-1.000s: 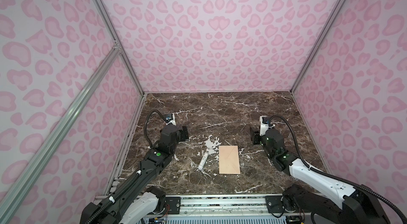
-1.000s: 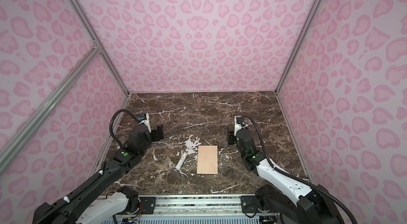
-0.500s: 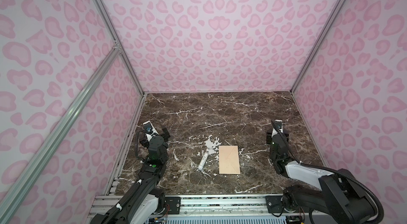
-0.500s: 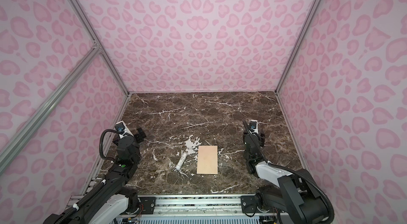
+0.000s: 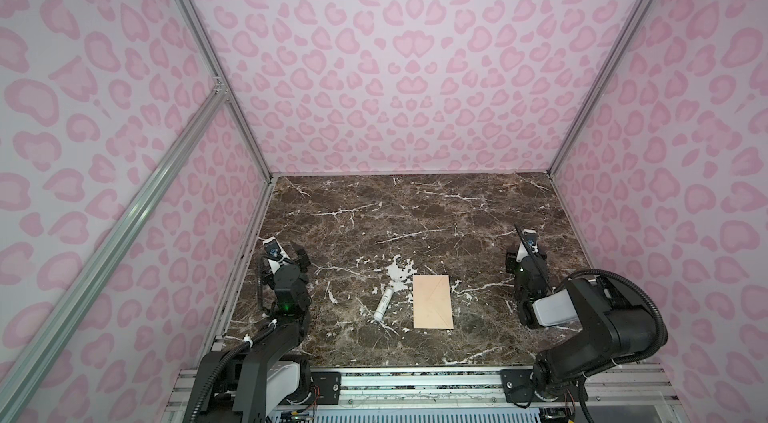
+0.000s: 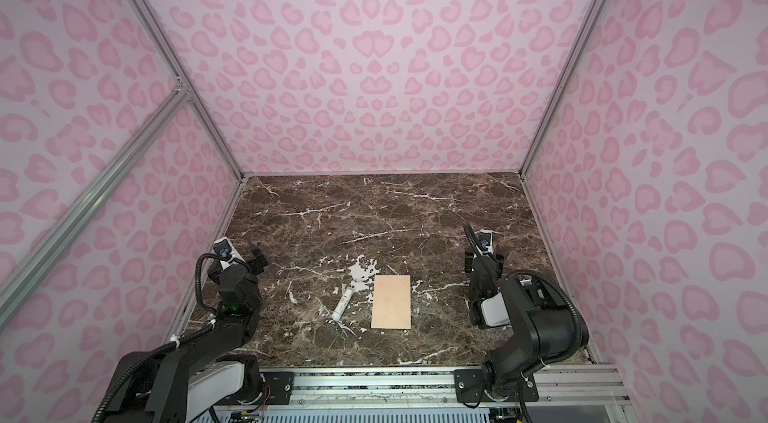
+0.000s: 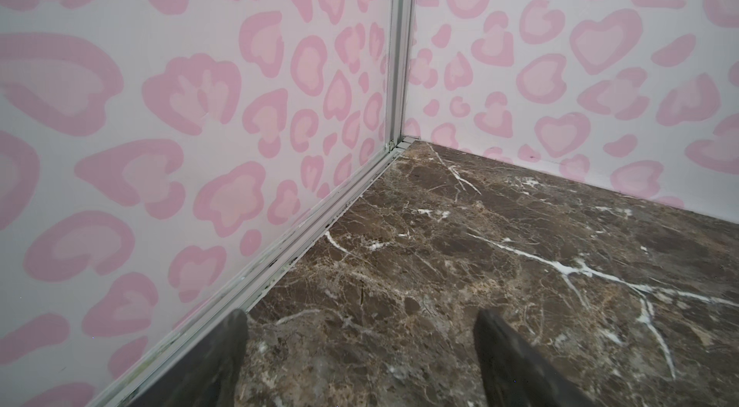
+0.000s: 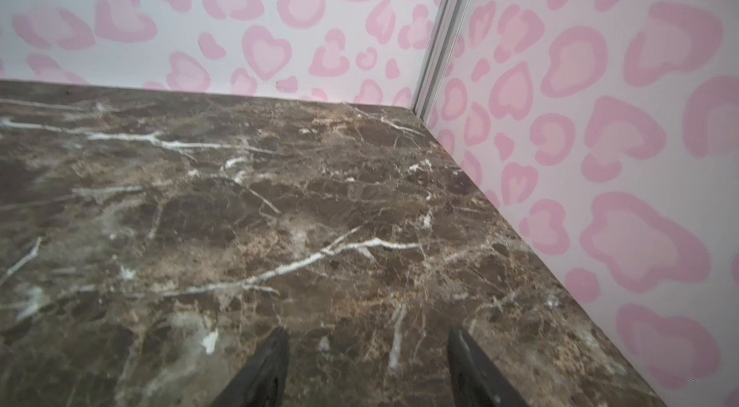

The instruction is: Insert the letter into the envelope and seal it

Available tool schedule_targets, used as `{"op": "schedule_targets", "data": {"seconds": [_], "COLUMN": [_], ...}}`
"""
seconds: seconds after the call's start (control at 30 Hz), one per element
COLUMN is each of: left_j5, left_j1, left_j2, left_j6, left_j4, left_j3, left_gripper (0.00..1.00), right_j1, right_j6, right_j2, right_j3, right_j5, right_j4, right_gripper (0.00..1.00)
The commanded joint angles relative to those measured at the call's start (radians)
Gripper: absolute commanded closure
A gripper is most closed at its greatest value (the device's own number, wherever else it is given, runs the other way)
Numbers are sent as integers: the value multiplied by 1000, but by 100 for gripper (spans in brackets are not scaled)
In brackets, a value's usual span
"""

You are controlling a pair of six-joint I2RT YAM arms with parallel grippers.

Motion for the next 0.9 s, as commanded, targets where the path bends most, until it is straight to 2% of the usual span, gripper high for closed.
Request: {"op": "schedule_targets", "data": {"seconds": [0.0,0.23,0.37,0.43,0.5,0.77,0.83,0.87], "left_j5": [41,80,188,251,237,308,315,316], "left_j1": [12,18,18,18,18,21,22,22], "left_j2": [44,82,13,13,69,333,333,344], "left_j6": [15,28,-12,-26,-45,-25,-24,-20], "left_j4": [117,135,62,125,146,142,69,114], "left_j3": [-12,-7,-10,-31,-5,127,157,147], "left_gripper": [9,9,12,12,12,13,11,11], "right_j1": [-19,-29,-29,-28,-29,-31,-32,-32], "right_j6": [26,26,28,29,28,27,29,28], "right_j2": [8,-2,-4,-5,-4,-5,-5,-4], "right_j3": [36,68,69,70,69,69,72,73], "right_j5": [-53,-79,-81,-81,-81,-84,-87,-90], "right_j4": [-37,-113,-120,-121,-121,-124,-126,-129], "right_gripper": [35,35,35,34,34,34,34,34]}}
